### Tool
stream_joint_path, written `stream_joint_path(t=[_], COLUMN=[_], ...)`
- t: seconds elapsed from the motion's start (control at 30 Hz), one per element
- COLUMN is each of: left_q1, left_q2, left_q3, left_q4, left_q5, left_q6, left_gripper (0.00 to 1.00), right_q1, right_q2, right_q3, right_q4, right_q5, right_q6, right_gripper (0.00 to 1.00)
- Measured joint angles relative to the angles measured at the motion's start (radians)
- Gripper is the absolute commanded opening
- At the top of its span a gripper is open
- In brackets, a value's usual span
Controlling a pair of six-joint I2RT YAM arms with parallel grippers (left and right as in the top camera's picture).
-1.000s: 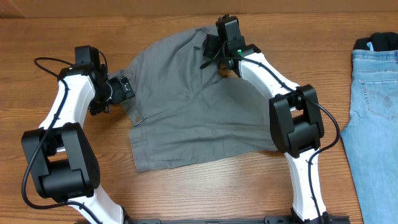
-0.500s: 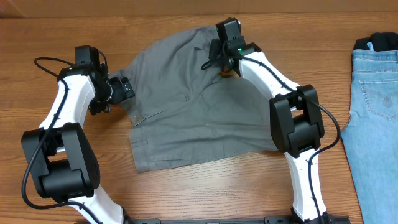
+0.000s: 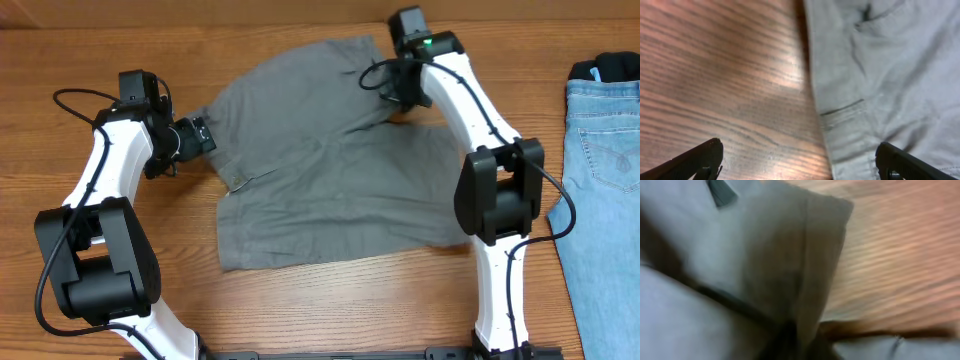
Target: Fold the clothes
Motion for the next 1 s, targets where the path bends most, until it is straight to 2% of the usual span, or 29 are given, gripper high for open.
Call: stream_joint_path(t=[0.03, 0.07, 0.1, 0.23, 0.33, 0.4, 0.57, 0.7, 0.77, 0.8, 0.83, 0.87, 1.0], left_q1=[0.0, 0.0, 0.0, 0.0, 0.0, 0.0, -0.01, -0.029, -0.039, -0.042, -0.046, -0.048, -0.046], left_q2=[0.0, 0.0, 0.0, 0.0, 0.0, 0.0, 0.0, 0.0, 0.003, 0.008, 0.015, 0.024, 0.082], left_q3=[0.0, 0.0, 0.0, 0.0, -0.001, -0.002, -0.002, -0.002, -0.002, -0.002, -0.002, -0.002, -0.002], left_q4=[0.008, 0.019, 0.028, 0.074, 0.126, 0.156, 0.224, 0.261, 0.283, 0.298, 0.318, 0.336, 0.39], left_q5=[0.005, 0.011, 0.02, 0.061, 0.102, 0.132, 0.177, 0.178, 0.16, 0.149, 0.138, 0.131, 0.103], left_q6=[0.0, 0.0, -0.001, -0.006, -0.007, -0.009, -0.013, -0.014, -0.014, -0.014, -0.014, -0.014, -0.014], left_gripper=[1.0, 1.0, 1.0, 1.0, 0.96, 0.91, 0.9, 0.87, 0.85, 0.85, 0.85, 0.85, 0.85], right_q1=[-0.009, -0.019, -0.025, -0.036, -0.03, -0.028, -0.029, -0.034, -0.036, -0.036, -0.036, -0.037, -0.037], right_q2=[0.0, 0.0, 0.0, 0.002, 0.002, 0.002, 0.002, 0.002, -0.001, -0.005, -0.013, -0.024, -0.117], right_q3=[-0.011, -0.026, -0.034, -0.053, -0.054, -0.055, -0.055, -0.056, -0.057, -0.058, -0.06, -0.061, -0.062], right_q4=[-0.003, -0.005, -0.013, -0.051, -0.098, -0.133, -0.204, -0.248, -0.261, -0.265, -0.268, -0.269, -0.249], right_q5=[-0.001, -0.004, -0.004, -0.035, -0.074, -0.087, -0.097, -0.074, -0.051, -0.044, -0.036, -0.031, -0.017], right_q6=[-0.001, 0.002, -0.005, -0.006, -0.005, -0.004, 0.015, 0.043, 0.052, 0.056, 0.06, 0.062, 0.058], right_gripper=[0.42, 0.55, 0.61, 0.63, 0.62, 0.59, 0.49, 0.5, 0.56, 0.65, 0.88, 1.0, 1.0])
